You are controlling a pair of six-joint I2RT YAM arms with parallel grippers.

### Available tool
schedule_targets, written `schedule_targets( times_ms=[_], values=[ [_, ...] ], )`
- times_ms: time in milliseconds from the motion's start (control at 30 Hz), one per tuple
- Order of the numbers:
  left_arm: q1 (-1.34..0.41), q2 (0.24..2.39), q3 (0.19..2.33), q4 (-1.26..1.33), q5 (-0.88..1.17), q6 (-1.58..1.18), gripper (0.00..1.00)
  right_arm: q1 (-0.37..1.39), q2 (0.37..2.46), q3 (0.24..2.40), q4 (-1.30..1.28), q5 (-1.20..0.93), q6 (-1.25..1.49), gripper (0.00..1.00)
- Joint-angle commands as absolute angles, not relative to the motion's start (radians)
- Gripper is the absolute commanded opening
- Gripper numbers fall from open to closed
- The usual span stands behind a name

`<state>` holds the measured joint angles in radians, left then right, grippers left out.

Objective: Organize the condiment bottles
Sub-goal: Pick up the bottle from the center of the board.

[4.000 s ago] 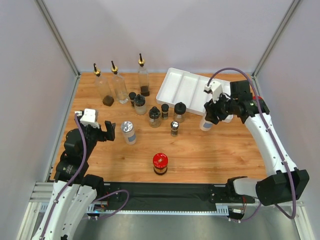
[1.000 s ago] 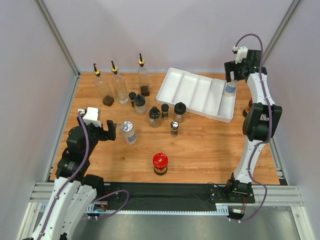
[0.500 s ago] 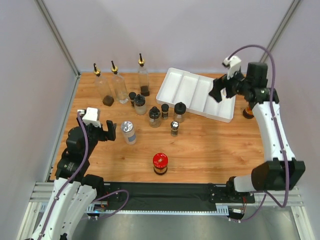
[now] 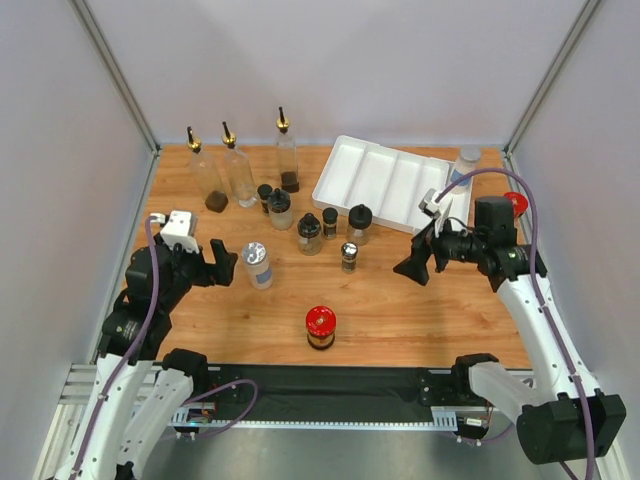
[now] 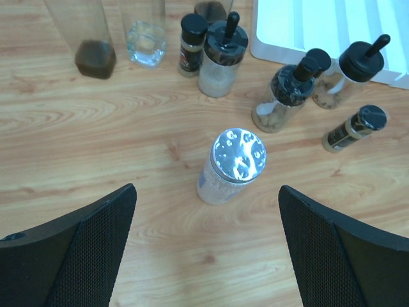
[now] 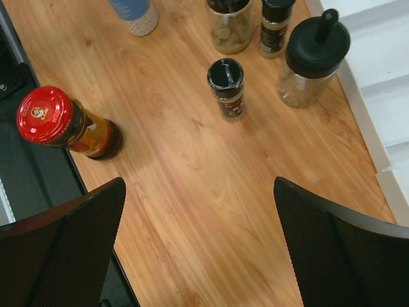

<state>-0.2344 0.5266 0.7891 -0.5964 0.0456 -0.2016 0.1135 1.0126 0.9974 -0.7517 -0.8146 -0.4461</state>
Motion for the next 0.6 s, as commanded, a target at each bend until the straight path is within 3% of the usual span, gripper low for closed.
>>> schedule_targets(
  times_ms=[0,567],
  values=[
    [-0.236,0.512,0.821,-0.670,0.107,-0.268,1.00,0.112,0.973,0.928,-0.658,-0.928,-0.485,1.00],
    [-0.236,0.638,0.805,-0.745,0.232,-0.344,1.00,0.087,0.896,0.821,-0.621,-0.882,-0.512,1.00]
  ],
)
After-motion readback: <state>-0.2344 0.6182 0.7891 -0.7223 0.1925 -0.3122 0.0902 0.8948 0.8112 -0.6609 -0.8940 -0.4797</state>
